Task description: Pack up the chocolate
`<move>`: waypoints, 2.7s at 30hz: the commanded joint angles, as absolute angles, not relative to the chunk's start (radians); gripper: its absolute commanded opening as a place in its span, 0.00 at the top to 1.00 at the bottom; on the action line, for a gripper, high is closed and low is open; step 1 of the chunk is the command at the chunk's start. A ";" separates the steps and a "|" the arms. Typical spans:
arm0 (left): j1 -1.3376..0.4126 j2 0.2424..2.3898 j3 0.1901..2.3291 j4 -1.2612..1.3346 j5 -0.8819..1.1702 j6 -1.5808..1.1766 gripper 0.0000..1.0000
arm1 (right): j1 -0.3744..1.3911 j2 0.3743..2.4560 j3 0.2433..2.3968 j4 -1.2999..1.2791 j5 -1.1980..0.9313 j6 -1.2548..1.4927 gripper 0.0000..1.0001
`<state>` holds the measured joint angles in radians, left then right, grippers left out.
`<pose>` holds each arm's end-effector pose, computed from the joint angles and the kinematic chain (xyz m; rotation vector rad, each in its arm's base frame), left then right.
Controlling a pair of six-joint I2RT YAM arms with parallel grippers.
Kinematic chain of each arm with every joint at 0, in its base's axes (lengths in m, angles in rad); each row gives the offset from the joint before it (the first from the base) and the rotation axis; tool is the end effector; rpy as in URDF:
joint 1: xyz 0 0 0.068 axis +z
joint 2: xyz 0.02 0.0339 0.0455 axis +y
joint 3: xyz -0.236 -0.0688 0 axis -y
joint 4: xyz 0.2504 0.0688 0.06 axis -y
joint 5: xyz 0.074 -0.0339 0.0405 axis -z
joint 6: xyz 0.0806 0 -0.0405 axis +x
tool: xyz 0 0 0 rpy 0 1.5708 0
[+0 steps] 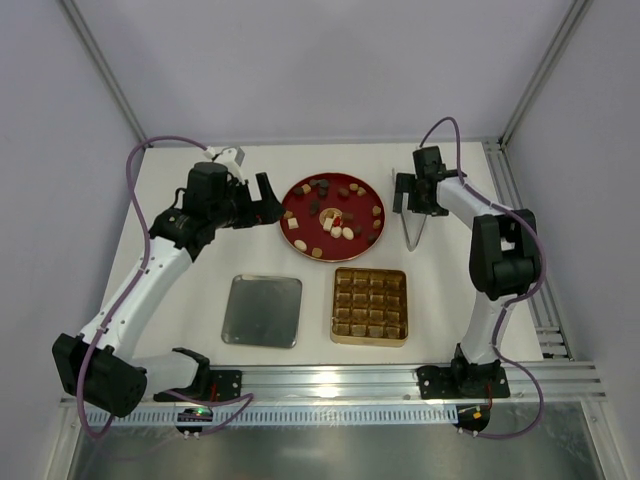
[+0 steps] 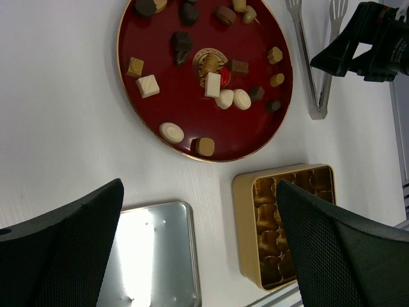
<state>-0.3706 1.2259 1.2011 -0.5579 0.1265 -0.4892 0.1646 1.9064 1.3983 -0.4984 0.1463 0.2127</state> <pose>0.2951 -0.1256 0.3047 -0.0559 2.2162 -0.6249 0.4240 0.0585 0.1370 0.1160 2.5587 -0.0451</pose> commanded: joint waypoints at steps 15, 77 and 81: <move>-0.365 1.246 1.218 -0.549 0.120 -0.471 0.00 | 0.167 2.033 1.529 -0.532 0.135 0.166 0.11; -0.364 1.241 1.174 -0.522 0.143 -0.482 0.00 | 0.213 1.692 1.555 -0.724 0.158 0.239 0.47; -0.365 1.243 1.172 -0.525 0.144 -0.483 0.00 | 0.235 1.655 1.557 -0.742 0.158 0.248 0.49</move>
